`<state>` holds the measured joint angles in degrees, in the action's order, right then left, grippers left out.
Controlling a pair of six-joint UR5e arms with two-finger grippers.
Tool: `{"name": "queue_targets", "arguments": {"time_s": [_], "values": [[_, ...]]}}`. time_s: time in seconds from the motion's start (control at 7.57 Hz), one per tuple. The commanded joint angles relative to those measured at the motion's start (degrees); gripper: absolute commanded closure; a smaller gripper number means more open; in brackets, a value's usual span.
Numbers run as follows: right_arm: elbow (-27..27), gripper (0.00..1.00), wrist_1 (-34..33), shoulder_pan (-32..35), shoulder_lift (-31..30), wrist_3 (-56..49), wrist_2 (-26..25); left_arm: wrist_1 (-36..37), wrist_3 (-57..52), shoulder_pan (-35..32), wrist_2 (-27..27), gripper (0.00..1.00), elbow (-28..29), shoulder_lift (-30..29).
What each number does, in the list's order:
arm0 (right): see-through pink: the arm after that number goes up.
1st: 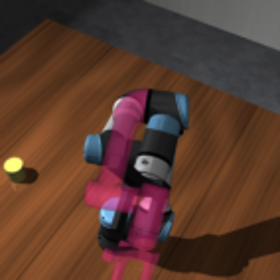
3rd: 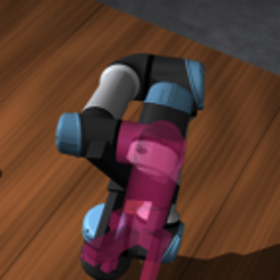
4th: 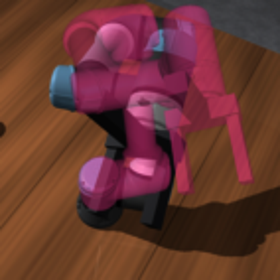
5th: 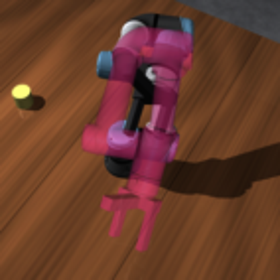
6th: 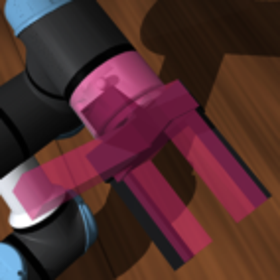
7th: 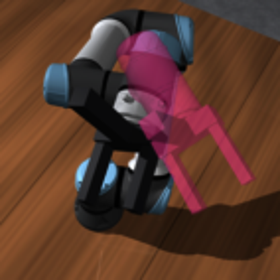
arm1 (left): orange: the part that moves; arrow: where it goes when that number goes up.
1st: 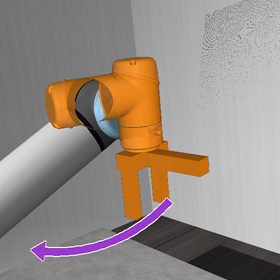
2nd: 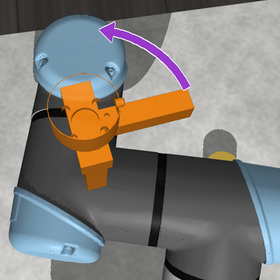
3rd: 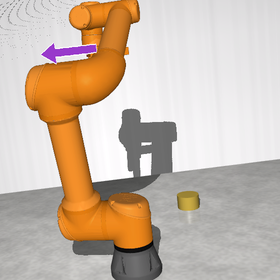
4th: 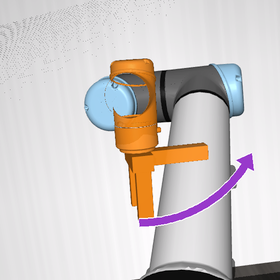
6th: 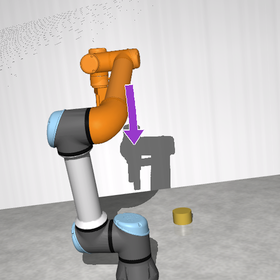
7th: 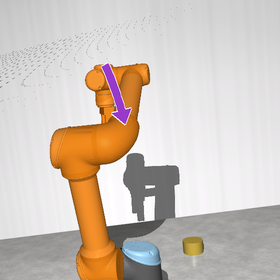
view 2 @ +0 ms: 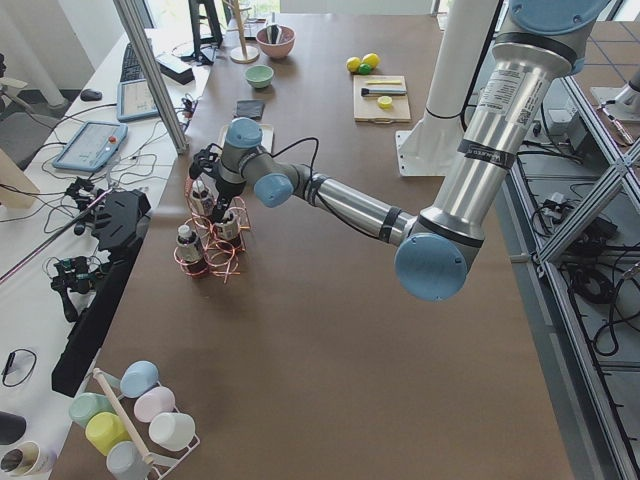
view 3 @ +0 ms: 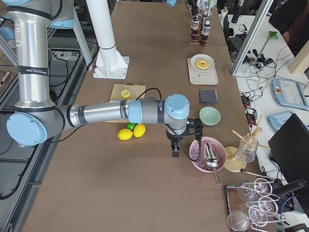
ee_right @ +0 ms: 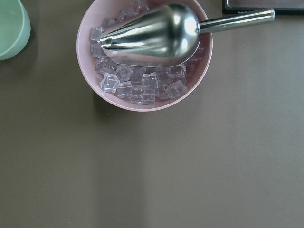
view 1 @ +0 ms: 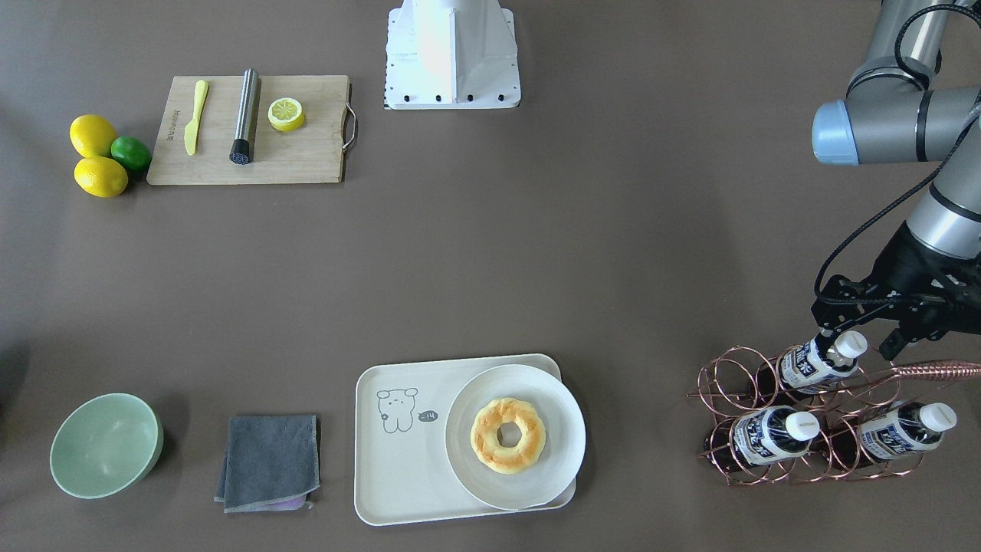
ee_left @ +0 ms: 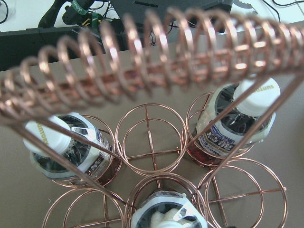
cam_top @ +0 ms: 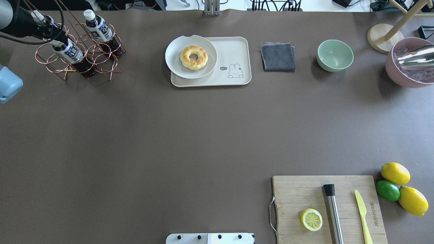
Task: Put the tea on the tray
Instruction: 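Lower the left gripper around the bottle's white cap and close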
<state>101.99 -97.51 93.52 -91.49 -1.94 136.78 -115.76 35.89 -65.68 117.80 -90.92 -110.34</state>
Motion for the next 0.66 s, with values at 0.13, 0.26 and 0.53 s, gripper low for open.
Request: {"name": "queue_targets", "arguments": {"time_s": [0.13,0.26,0.53], "values": [[0.05,0.00,0.03,0.00,-0.18,0.00,0.06,0.01,0.14,0.03,-0.03,0.35,-0.67,0.74],[0.14,0.00,-0.05,0.00,-0.35,0.00,0.15,0.01,0.23,0.11,-0.12,0.42,-0.58,0.66],[0.05,0.00,-0.05,0.00,-0.35,-0.08,0.24,0.01,0.23,0.12,-0.29,0.98,-0.58,0.31]]}}
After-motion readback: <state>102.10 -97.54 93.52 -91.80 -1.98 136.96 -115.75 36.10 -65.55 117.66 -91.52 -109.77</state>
